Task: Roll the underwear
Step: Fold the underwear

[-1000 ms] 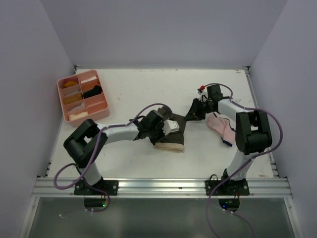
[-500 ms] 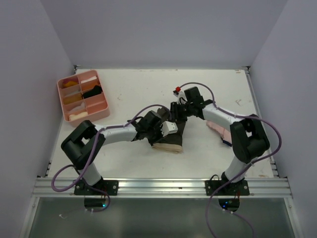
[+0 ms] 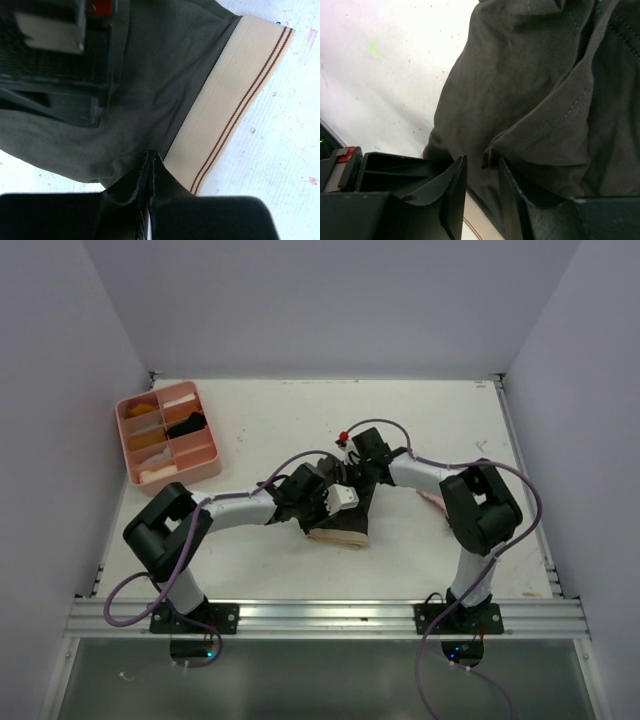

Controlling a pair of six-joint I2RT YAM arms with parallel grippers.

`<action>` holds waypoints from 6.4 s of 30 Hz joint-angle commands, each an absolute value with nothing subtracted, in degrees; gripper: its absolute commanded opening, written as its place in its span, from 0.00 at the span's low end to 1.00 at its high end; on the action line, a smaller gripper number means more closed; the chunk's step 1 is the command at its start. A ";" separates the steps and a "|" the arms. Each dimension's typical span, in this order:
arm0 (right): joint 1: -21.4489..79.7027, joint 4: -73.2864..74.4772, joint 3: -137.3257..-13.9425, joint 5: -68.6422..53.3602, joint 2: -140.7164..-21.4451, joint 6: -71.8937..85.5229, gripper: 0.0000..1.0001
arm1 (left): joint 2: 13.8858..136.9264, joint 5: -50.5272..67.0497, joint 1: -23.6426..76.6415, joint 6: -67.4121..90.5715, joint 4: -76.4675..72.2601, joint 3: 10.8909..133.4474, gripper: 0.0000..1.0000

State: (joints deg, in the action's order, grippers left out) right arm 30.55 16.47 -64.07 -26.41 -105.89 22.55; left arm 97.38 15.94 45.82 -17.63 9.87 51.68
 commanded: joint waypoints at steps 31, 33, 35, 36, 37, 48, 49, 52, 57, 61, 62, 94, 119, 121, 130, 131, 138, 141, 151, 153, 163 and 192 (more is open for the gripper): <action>13.63 29.27 -72.68 -14.77 -102.48 8.26 0.34 | 97.82 14.50 45.35 -19.07 17.49 49.66 0.00; 12.57 29.27 -73.12 -16.86 -101.52 7.83 0.34 | 97.47 14.59 45.35 -19.60 17.58 49.57 0.00; 12.57 27.53 -72.60 -20.28 -100.38 8.43 0.28 | 96.95 14.76 45.35 -20.12 17.40 49.31 0.00; 12.74 26.29 -72.25 -23.17 -99.50 9.05 0.27 | 96.94 14.77 45.35 -20.30 17.40 49.31 0.00; 13.09 25.50 -72.07 -24.25 -99.41 9.84 0.28 | 96.86 14.77 45.35 -20.30 17.66 49.48 0.00; 12.75 27.16 -71.81 -29.62 -103.54 11.08 0.27 | 85.53 18.89 45.79 -27.85 18.81 50.88 0.47; 12.48 27.07 -71.20 -30.32 -103.10 10.55 0.27 | 85.00 19.59 46.14 -30.04 20.29 52.11 0.47; 10.90 26.98 -70.32 -32.86 -101.43 10.20 0.28 | 84.03 21.88 46.75 -35.74 22.75 53.87 0.50; 10.37 27.69 -68.03 -37.33 -101.42 9.05 0.23 | 84.29 25.92 48.95 -43.58 25.31 54.41 0.51; 11.07 24.97 -64.96 -38.67 -102.57 10.37 0.21 | 84.46 26.19 51.31 -49.73 24.79 53.62 0.54; 11.42 23.83 -64.52 -38.67 -102.74 11.24 0.21 | 84.46 26.19 51.76 -50.70 24.44 53.35 0.54; 14.50 20.22 -65.39 -28.57 -112.41 16.43 0.18 | 83.32 8.36 58.36 -54.05 15.21 45.36 0.53; 15.38 23.38 -68.20 -23.03 -114.35 13.62 0.17 | 80.33 2.81 58.89 -50.27 13.37 39.56 0.00; 15.38 23.47 -68.20 -22.76 -114.52 13.54 0.17 | 79.37 2.64 58.97 -50.19 13.10 39.29 0.00; 15.38 23.64 -68.82 -21.88 -115.14 13.36 0.18 | 76.29 1.32 59.33 -50.62 13.27 37.36 0.00; 15.38 23.73 -68.91 -21.97 -115.22 13.45 0.17 | 76.46 1.06 59.33 -50.71 12.92 36.66 0.00; 15.38 24.08 -68.99 -21.71 -115.49 13.01 0.17 | 76.82 0.26 59.33 -50.98 12.48 34.98 0.00; 15.38 24.08 -69.08 -21.53 -115.58 13.01 0.18 | 76.56 0.26 59.24 -51.33 12.39 34.28 0.00; 15.38 24.17 -69.52 -23.73 -114.17 13.62 0.18 | 73.75 4.12 59.33 -50.28 14.14 37.25 0.52; 15.38 24.87 -70.13 -24.78 -113.12 13.97 0.18 | 71.99 5.70 59.33 -48.88 16.43 38.93 0.53; 14.68 29.00 -74.00 -22.24 -102.31 10.90 0.29 | 65.13 15.90 57.49 -33.33 20.39 46.23 0.50; 22.24 10.81 -68.64 -47.46 -118.81 21.71 0.23 | 108.54 54.76 23.56 4.74 3.53 49.40 0.38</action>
State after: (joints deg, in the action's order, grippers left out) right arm 22.37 14.41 -68.34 -47.27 -118.24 21.58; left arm 106.30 54.37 24.25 3.84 6.90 50.24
